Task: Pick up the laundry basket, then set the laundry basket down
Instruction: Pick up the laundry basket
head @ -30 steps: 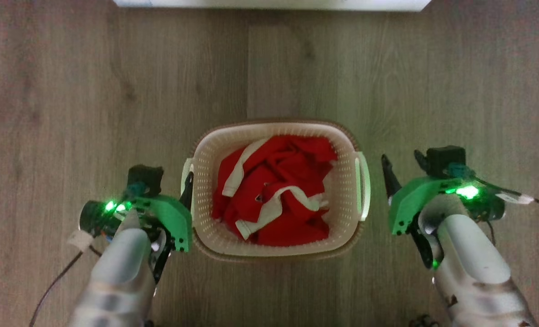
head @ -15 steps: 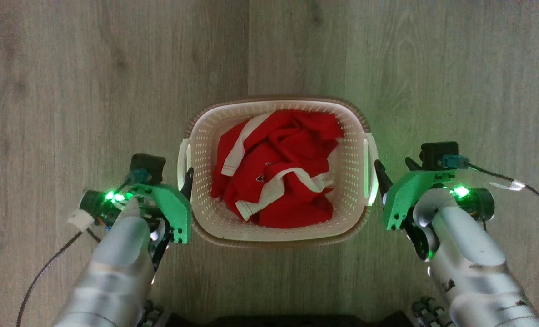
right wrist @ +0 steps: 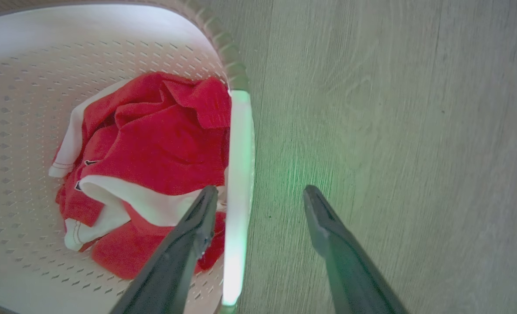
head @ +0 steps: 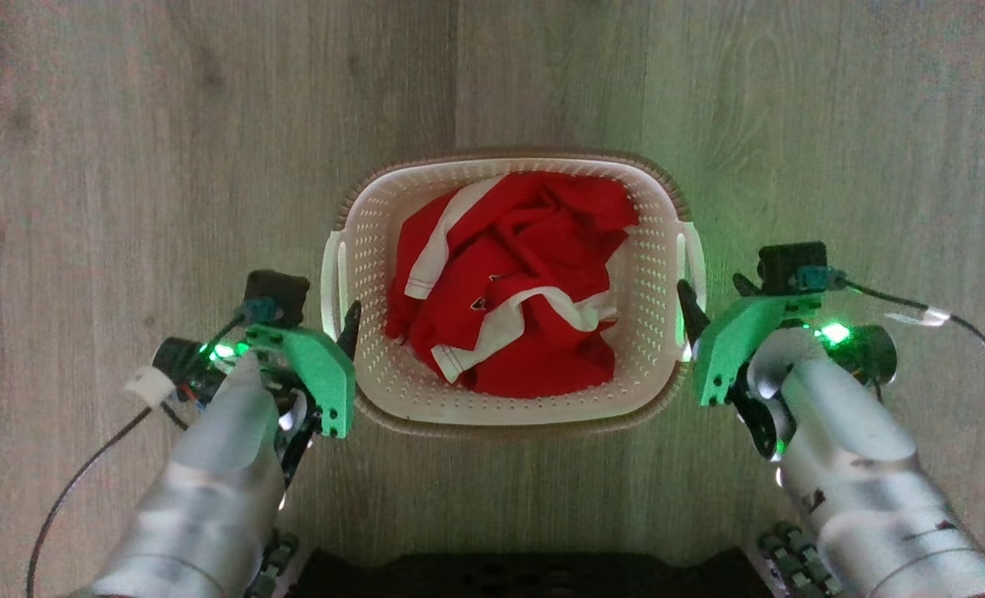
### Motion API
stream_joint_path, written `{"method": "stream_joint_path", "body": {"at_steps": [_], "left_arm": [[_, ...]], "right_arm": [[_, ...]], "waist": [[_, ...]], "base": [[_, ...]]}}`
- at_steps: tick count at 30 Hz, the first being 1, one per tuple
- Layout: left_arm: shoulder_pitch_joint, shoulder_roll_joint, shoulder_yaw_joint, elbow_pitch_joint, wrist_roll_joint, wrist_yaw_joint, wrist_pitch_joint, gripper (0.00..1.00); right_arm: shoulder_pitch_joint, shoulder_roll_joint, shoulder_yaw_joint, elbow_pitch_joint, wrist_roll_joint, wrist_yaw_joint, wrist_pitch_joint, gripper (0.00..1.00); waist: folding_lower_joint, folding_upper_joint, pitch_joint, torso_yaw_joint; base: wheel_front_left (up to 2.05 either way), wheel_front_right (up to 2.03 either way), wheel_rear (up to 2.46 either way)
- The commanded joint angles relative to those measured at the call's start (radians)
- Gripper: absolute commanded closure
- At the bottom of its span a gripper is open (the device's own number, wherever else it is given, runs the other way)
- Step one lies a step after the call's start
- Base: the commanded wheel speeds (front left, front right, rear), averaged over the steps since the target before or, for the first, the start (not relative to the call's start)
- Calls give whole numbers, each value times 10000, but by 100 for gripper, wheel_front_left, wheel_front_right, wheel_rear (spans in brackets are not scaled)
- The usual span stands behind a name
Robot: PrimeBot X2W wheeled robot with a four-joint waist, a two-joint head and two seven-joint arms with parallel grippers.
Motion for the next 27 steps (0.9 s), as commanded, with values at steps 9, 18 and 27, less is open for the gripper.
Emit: {"method": "stream_joint_path", "body": {"at_steps": [9, 18, 27], "left_arm": [[-342, 223, -280, 244, -540, -69, -84, 0], [-502, 223, -714, 450, -1026, -87, -70, 0], [-614, 223, -1066, 598, -1489, -137, 85, 0]], "right_arm": [[-129, 84, 564, 201, 385, 71, -156, 0], [-314, 84, 826, 478, 542, 71, -139, 0], [-431, 84, 971, 655, 669, 71, -158, 0]], "waist": [[-1, 0, 378, 35], [-1, 0, 517, 79], [-1, 0, 622, 62]], "base": [[0, 0, 0], [0, 0, 0], [0, 0, 0]]}}
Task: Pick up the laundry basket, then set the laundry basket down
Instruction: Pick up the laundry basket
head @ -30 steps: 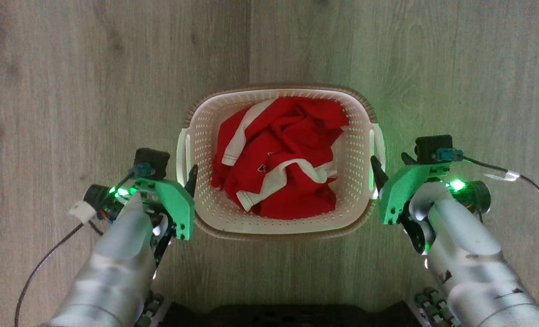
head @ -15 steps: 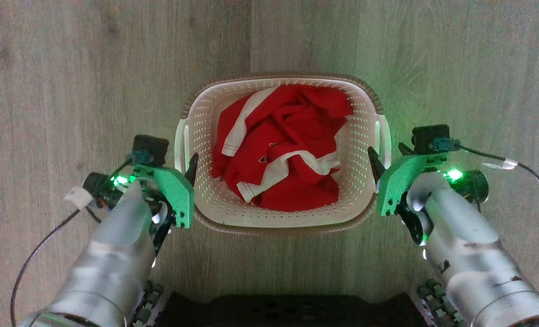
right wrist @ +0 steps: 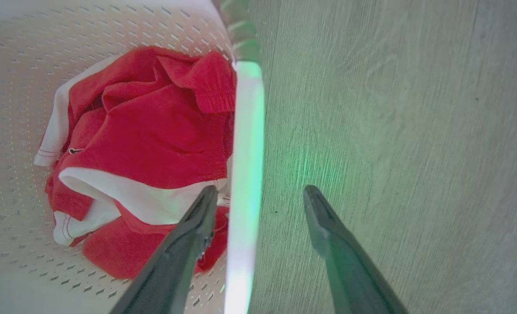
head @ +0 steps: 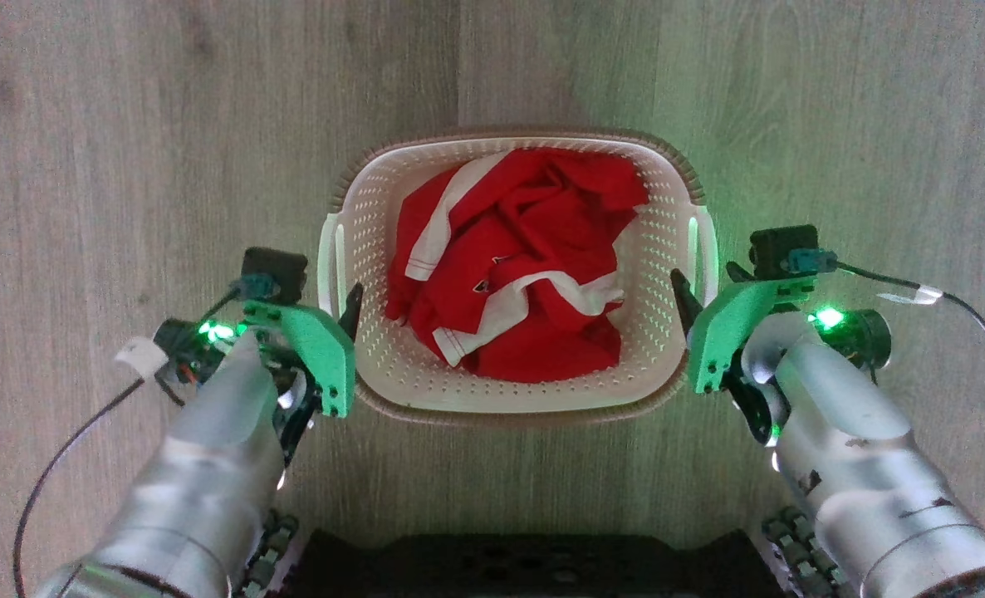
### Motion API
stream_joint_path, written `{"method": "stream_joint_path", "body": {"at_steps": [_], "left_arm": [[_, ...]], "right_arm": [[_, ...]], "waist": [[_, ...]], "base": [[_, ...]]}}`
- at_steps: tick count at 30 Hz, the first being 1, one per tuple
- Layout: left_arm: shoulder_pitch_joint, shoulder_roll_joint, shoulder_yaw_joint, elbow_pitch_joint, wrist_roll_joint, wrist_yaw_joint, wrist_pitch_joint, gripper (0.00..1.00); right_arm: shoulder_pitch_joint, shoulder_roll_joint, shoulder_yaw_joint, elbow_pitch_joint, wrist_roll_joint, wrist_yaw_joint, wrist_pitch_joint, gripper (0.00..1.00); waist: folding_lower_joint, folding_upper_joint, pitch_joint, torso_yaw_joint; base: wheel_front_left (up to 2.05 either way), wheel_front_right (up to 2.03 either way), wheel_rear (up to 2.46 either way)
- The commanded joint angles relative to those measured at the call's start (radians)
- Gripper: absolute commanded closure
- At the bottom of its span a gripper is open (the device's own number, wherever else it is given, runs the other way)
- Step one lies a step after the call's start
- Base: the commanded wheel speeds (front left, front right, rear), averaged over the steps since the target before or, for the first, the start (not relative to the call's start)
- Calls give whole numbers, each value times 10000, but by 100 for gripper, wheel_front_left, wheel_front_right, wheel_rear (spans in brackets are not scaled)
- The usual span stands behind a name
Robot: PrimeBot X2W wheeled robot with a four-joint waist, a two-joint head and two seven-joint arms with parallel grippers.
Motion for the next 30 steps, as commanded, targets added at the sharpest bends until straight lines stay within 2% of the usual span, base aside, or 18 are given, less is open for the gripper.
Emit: {"method": "stream_joint_path", "body": {"at_steps": [1, 5, 6, 7, 8, 9, 10, 30], "left_arm": [[51, 231, 114, 17, -112, -46, 23, 0], [-4, 231, -58, 52, -263, -64, 61, 0], [-12, 231, -105, 59, -301, -70, 80, 0], [-13, 231, -142, 64, -356, -81, 108, 22], [-17, 231, -181, 68, -406, -90, 121, 52], [-20, 231, -220, 71, -455, -99, 122, 72], [-20, 231, -253, 73, -516, -111, 123, 100], [-59, 231, -1049, 155, -1054, -184, 160, 100]], "right_arm": [[260, 116, 229, -44, 90, 69, -46, 0], [242, 116, 296, -2, 165, 69, -26, 0], [237, 116, 308, 9, 180, 69, -29, 4], [234, 116, 321, 19, 199, 69, -28, 29], [231, 116, 337, 27, 219, 69, -23, 60], [227, 116, 355, 35, 235, 69, -20, 78], [221, 116, 380, 37, 247, 69, -18, 100], [86, 116, 601, 247, 753, 69, 34, 100]], "waist": [[0, 0, 22, 4], [0, 0, 63, 25], [0, 0, 69, 30], [0, 0, 74, 33], [0, 0, 78, 36], [0, 0, 80, 38], [0, 0, 84, 39], [0, 0, -116, 52]], "base": [[0, 0, 0], [0, 0, 0], [0, 0, 0], [0, 0, 0], [0, 0, 0], [0, 0, 0], [0, 0, 0], [0, 0, 0]]}}
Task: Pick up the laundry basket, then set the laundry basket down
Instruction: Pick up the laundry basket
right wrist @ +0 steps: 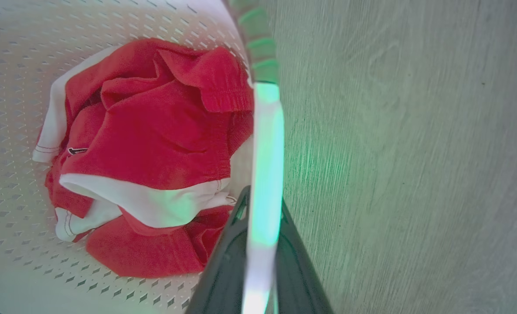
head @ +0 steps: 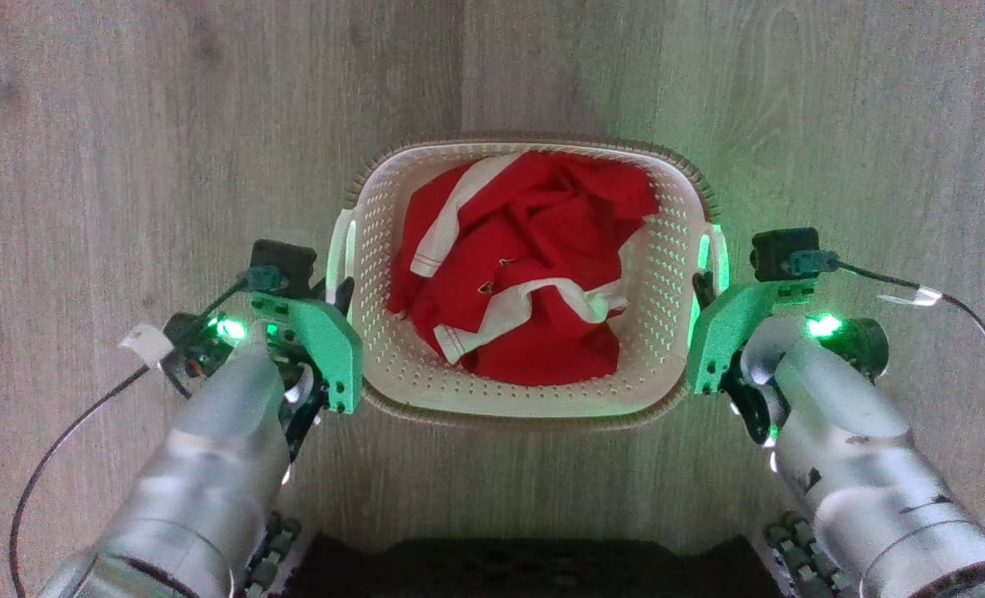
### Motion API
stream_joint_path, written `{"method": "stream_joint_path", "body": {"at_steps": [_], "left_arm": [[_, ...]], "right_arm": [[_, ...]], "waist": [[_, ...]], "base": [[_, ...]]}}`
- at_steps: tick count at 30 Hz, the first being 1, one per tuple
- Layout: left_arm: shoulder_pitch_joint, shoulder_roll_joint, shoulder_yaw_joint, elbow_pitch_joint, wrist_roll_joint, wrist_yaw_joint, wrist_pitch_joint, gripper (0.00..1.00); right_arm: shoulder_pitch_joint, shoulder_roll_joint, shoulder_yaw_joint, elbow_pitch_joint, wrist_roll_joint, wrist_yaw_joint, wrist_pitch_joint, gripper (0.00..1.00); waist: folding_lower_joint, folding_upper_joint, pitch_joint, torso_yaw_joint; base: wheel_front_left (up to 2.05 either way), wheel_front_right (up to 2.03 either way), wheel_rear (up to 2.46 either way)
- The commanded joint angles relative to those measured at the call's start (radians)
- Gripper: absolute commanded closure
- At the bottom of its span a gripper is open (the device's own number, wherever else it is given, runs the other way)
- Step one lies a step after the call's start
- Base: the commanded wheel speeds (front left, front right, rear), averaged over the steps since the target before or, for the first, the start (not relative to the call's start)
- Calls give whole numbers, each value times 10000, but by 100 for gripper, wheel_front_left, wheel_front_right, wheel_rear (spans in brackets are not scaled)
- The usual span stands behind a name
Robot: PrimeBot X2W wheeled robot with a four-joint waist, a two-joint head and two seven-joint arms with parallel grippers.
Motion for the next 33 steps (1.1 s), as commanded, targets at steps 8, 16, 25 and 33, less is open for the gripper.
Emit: {"method": "stream_joint_path", "body": {"at_steps": [8, 16, 25, 33], "left_arm": [[336, 250, -263, 90, -62, -36, 272, 100], [495, 272, -559, 107, -129, -63, 813, 100], [804, 288, -1214, -296, -645, -71, 1644, 100], [1022, 756, -2146, -1018, -1229, -71, 2474, 100]], "right_arm": [[65, 111, 497, 14, 317, 58, 152, 100], [-165, 111, 979, 34, 688, 58, 1028, 100], [-519, 111, 1343, 345, 831, 58, 2065, 100], [-460, 111, 1839, 289, 1062, 58, 3027, 100]], "waist": [[-1, 0, -450, -25], [-1, 0, -1051, 16], [-1, 0, -1879, 96], [-1, 0, -2666, 98]], "base": [[0, 0, 0], [0, 0, 0], [0, 0, 0], [0, 0, 0]]}}
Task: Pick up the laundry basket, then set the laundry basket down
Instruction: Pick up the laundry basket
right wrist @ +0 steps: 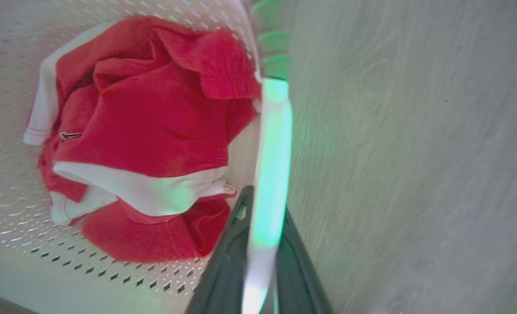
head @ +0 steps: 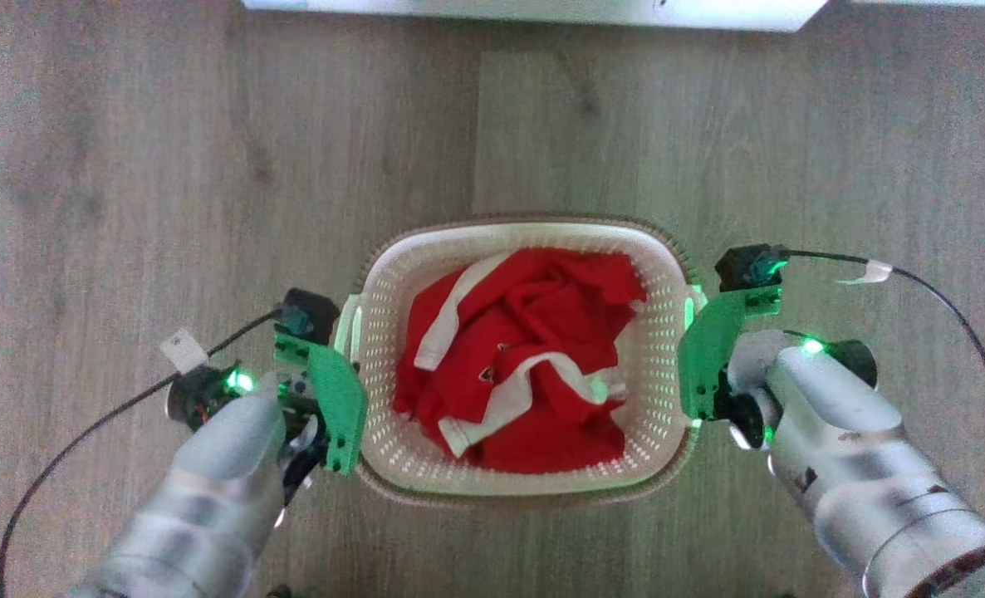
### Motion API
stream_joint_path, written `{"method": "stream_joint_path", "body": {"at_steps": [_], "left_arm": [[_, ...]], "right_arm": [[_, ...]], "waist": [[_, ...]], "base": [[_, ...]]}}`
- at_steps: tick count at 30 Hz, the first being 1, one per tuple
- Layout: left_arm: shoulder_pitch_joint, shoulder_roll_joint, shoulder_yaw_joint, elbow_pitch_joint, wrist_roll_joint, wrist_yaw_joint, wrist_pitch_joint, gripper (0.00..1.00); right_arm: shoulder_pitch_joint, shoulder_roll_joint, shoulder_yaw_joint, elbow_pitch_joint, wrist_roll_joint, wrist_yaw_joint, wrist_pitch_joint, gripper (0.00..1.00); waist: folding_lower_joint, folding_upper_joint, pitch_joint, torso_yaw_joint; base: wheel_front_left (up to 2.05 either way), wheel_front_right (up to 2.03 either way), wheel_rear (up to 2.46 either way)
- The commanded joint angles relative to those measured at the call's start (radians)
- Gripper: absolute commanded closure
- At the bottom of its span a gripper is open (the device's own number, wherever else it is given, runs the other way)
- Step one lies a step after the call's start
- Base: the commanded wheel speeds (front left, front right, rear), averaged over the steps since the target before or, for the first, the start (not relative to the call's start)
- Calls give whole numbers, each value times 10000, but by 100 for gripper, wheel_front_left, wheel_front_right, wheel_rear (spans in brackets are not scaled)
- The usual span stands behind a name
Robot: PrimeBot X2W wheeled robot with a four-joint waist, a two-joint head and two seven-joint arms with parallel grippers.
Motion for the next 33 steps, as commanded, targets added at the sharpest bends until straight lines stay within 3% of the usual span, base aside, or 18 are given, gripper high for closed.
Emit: {"method": "stream_joint_path", "body": {"at_steps": [1, 21, 33], "left_arm": [[318, 296, -146, -207, 33, -75, 92, 100], [719, 2146, -2512, -2636, -2523, -76, 2220, 100], [1180, 2737, -3173, -3117, -3319, -76, 2457, 100]], "right_arm": [[7, 208, 239, -358, 75, 60, 59, 100], [735, 79, 1379, -1273, 1076, 60, 2455, 100], [1521, -78, 1645, -1886, 1604, 60, 2941, 100]], "waist": [[0, -1, -286, -12], [0, -1, -2444, -96], [0, -1, -3798, -300]], "base": [[0, 0, 0], [0, 0, 0], [0, 0, 0]]}}
